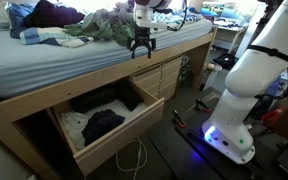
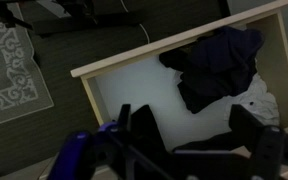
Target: Remove the grey clothing from the bed and place it in the open drawer
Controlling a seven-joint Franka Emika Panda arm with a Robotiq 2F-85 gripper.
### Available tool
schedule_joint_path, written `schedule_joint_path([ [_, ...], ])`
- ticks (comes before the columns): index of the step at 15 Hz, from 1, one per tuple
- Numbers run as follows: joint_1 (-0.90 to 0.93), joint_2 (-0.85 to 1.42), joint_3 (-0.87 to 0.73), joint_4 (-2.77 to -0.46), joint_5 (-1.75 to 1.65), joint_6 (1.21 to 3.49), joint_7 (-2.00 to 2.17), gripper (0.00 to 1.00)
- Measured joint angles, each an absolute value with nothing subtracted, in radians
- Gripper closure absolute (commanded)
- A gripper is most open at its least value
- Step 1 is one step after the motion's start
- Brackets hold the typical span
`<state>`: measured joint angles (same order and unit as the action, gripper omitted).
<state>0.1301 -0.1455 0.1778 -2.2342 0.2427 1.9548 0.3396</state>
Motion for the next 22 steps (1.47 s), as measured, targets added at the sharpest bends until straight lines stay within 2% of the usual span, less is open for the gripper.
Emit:
schedule_joint_path([
  [13, 0.128, -0.153, 0.168, -2.232, 0.243, 1.955, 0.34, 0.0],
  [22, 0.127, -0.249, 0.167, -2.202, 0.232, 1.994, 0.378, 0.0],
])
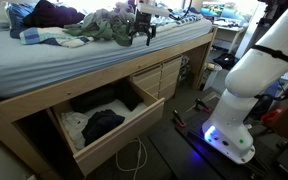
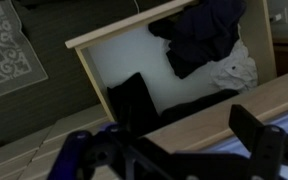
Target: Remove the grey clothing from the bed and place it in the open drawer
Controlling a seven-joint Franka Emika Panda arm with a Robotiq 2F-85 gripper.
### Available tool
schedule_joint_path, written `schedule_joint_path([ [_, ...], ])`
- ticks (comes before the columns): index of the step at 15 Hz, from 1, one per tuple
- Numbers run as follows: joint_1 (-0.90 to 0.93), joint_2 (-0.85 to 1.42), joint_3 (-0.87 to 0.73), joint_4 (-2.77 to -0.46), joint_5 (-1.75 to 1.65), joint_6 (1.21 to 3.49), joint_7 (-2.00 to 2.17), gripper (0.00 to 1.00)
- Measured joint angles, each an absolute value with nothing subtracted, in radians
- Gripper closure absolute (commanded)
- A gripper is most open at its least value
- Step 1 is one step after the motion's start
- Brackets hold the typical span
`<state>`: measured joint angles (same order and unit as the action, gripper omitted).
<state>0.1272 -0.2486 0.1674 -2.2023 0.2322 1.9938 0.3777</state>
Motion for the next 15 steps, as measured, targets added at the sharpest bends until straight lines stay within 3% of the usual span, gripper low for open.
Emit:
schedule_joint_path([
  [11, 0.093, -0.226, 0.175, -2.17, 0.187, 2.653, 0.543, 0.0],
  [15, 0.082, -0.208, 0.182, -2.158, 0.163, 2.709, 0.572, 0.0],
])
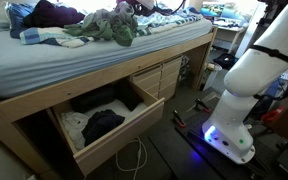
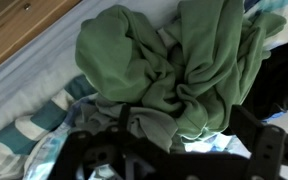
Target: Remove the grey clothing from the bed and place it in the open drawer
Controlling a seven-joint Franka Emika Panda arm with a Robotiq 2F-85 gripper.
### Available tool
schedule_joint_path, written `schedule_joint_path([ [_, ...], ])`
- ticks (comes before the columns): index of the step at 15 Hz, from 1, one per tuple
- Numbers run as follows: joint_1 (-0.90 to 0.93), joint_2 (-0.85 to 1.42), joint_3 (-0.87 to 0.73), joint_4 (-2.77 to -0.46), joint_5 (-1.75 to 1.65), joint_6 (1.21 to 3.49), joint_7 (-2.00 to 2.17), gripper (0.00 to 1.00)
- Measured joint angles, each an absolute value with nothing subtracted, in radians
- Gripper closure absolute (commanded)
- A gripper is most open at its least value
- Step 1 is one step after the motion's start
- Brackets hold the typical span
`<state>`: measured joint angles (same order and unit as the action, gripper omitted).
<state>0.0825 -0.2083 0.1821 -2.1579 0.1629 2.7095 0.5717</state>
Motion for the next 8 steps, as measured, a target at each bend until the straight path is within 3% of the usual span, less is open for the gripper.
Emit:
schedule_joint_path([
  [8, -0.022, -0.123, 0.174, -2.14, 0.105, 2.771, 0.823, 0.0],
])
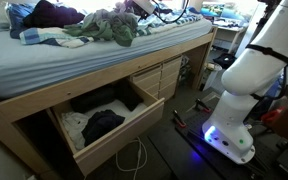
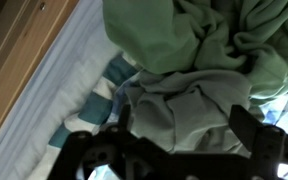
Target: Remove the grey clothing from the bed and place it in the open drawer
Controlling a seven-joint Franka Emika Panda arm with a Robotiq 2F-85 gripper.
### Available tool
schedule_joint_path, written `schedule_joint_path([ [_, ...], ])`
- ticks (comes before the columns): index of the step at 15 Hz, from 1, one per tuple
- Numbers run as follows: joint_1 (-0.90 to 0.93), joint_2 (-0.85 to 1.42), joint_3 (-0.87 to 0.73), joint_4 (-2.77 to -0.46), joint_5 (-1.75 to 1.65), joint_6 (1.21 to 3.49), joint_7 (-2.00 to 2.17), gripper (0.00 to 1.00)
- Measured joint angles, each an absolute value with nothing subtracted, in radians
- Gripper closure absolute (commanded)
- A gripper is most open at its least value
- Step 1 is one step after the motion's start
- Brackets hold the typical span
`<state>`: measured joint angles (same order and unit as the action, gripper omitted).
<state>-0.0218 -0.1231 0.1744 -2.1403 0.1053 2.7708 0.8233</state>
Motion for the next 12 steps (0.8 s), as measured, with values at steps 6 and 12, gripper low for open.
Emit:
schedule_joint_path([
  [6, -0.08, -0.008, 0.168, -2.059, 0.008, 2.873, 1.138, 0.0],
  [12, -0.077, 0.125, 0.157, -1.962, -0.117, 2.936, 1.372, 0.26],
])
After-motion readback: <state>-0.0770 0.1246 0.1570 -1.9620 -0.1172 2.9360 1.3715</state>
